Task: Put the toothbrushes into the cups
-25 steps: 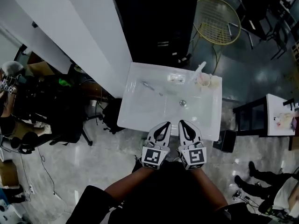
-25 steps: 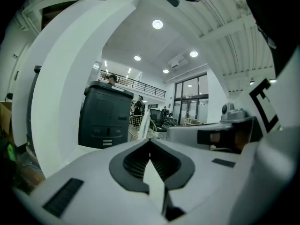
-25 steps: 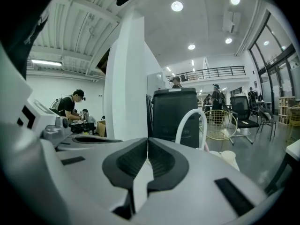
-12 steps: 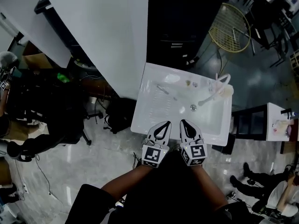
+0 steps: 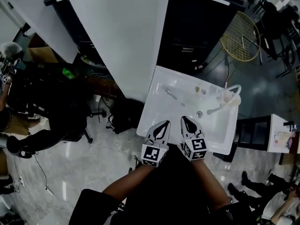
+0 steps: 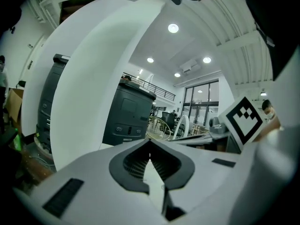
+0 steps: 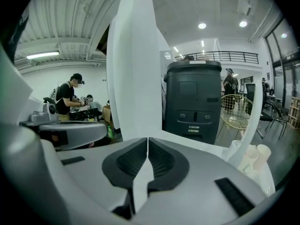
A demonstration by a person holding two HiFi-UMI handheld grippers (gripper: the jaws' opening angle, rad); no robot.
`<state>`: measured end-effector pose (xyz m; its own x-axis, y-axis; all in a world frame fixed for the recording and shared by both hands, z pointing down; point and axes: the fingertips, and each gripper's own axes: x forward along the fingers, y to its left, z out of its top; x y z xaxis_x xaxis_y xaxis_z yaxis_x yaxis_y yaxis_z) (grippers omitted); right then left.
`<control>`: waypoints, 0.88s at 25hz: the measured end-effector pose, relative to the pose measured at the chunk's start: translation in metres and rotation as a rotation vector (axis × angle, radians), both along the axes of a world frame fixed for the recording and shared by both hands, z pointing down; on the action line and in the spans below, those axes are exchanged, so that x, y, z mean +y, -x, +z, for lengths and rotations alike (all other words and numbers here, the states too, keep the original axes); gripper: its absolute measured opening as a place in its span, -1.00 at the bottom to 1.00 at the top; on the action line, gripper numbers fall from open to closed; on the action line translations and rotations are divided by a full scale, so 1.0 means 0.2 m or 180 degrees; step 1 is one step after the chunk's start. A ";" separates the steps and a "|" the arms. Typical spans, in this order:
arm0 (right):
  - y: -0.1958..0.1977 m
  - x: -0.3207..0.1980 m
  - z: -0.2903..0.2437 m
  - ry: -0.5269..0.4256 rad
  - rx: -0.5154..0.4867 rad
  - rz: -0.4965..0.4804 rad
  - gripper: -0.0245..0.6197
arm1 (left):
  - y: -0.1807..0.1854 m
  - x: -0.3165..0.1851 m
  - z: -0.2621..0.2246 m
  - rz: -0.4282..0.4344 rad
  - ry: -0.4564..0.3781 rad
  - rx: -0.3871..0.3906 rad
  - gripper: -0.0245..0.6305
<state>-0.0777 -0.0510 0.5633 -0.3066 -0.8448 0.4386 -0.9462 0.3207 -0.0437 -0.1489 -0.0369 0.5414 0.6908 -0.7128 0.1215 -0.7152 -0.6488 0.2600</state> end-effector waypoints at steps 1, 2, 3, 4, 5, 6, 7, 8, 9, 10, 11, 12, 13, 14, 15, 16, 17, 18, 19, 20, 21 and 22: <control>0.00 -0.02 0.02 0.0031 0.0008 -0.0032 -0.86 | 0.01 -0.02 0.01 -0.0027 0.0022 -0.0010 -0.88; 0.01 -0.05 0.04 0.0062 0.0021 -0.0068 -0.86 | 0.01 -0.04 0.02 -0.0050 0.0037 -0.0019 -0.89; 0.01 -0.07 0.07 0.0097 0.0035 -0.0102 -0.86 | 0.01 -0.06 0.03 -0.0072 0.0049 -0.0028 -0.88; 0.01 -0.10 0.10 0.0134 0.0047 -0.0130 -0.86 | 0.01 -0.08 0.04 -0.0093 0.0060 -0.0036 -0.89; 0.01 -0.13 0.12 0.0174 0.0054 -0.0154 -0.86 | 0.00 -0.10 0.05 -0.0116 0.0073 -0.0046 -0.88; 0.00 -0.16 0.16 0.0217 0.0050 -0.0180 -0.86 | -0.01 -0.12 0.07 -0.0137 0.0090 -0.0061 -0.89; -0.01 -0.19 0.19 0.0266 0.0028 -0.0212 -0.86 | -0.02 -0.14 0.08 -0.0148 0.0105 -0.0079 -0.89; 0.00 -0.22 0.22 0.0321 -0.0005 -0.0249 -0.86 | -0.03 -0.16 0.09 -0.0149 0.0114 -0.0095 -0.89; 0.00 -0.25 0.26 0.0374 -0.0034 -0.0288 -0.86 | -0.04 -0.18 0.10 -0.0146 0.0123 -0.0109 -0.89; 0.01 -0.27 0.29 0.0423 -0.0046 -0.0330 -0.86 | -0.06 -0.20 0.11 -0.0146 0.0135 -0.0126 -0.89; 0.01 -0.31 0.33 0.0469 -0.0041 -0.0374 -0.86 | -0.07 -0.22 0.12 -0.0150 0.0148 -0.0146 -0.88; 0.01 -0.34 0.36 0.0515 -0.0027 -0.0418 -0.86 | -0.09 -0.25 0.14 -0.0160 0.0168 -0.0165 -0.88; 0.01 -0.38 0.40 0.0560 -0.0011 -0.0455 -0.86 | -0.10 -0.28 0.15 -0.0172 0.0195 -0.0183 -0.88; 0.01 -0.41 0.44 0.0603 0.0006 -0.0484 -0.86 | -0.11 -0.31 0.17 -0.0191 0.0233 -0.0187 -0.88; 0.00 -0.45 0.49 0.0641 0.0026 -0.0507 -0.86 | -0.12 -0.34 0.18 -0.0222 0.0288 -0.0172 -0.88; 0.00 -0.48 0.54 0.0678 0.0048 -0.0533 -0.86 | -0.12 -0.37 0.20 -0.0261 0.0350 -0.0147 -0.89; -0.01 -0.51 0.58 0.0720 0.0072 -0.0564 -0.86 | -0.13 -0.40 0.21 -0.0301 0.0398 -0.0134 -0.88; -0.01 -0.54 0.63 0.0763 0.0099 -0.0599 -0.86 | -0.13 -0.42 0.23 -0.0335 0.0420 -0.0141 -0.88; -0.02 -0.58 0.67 0.0803 0.0127 -0.0627 -0.86 | -0.14 -0.45 0.24 -0.0359 0.0423 -0.0163 -0.89; -0.03 -0.61 0.71 0.0840 0.0155 -0.0647 -0.86 | -0.15 -0.48 0.24 -0.0376 0.0423 -0.0188 -0.89; -0.03 -0.64 0.74 0.0876 0.0179 -0.0657 -0.86 | -0.16 -0.51 0.25 -0.0388 0.0426 -0.0212 -0.89; -0.04 -0.67 0.77 0.0911 0.0198 -0.0659 -0.86 | -0.17 -0.53 0.25 -0.0399 0.0430 -0.0235 -0.88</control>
